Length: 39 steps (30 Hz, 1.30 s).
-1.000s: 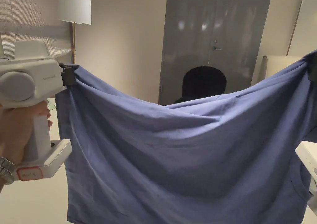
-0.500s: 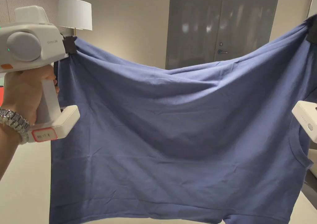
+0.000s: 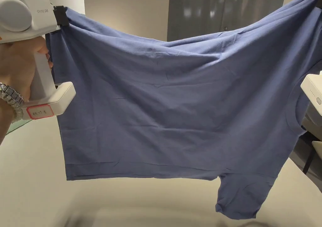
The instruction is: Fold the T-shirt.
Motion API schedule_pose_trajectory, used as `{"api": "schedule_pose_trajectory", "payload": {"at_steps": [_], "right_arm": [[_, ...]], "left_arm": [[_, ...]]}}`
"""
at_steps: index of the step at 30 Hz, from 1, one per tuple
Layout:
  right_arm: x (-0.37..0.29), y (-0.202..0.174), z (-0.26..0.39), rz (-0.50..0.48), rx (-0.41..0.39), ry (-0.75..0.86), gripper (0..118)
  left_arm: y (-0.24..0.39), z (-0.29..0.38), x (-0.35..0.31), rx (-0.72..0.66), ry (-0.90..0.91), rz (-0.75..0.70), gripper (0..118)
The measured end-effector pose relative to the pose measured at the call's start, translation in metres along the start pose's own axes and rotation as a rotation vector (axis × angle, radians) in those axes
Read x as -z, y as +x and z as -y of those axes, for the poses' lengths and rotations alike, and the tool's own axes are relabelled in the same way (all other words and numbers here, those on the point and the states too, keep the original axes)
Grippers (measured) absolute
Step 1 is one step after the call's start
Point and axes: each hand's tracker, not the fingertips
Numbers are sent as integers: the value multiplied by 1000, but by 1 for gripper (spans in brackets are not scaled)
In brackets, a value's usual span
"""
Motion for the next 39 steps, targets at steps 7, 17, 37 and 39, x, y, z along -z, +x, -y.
{"api": "schedule_pose_trajectory", "payload": {"at_steps": [7, 17, 37, 39], "right_arm": [[-10, 3, 28, -2, -43, -57, 2], [-78, 18, 49, -8, -35, -138, 2], [-382, 57, 143, -25, 2, -489, 2], [-410, 60, 159, -26, -22, -536, 2]], "left_arm": [[-11, 31, 15, 4, -73, -2, 4], [-13, 75, -58, 22, -157, 0, 4], [-84, 203, -336, 72, -414, 12, 4], [-94, 221, -363, 67, -461, 8, 4]]}}
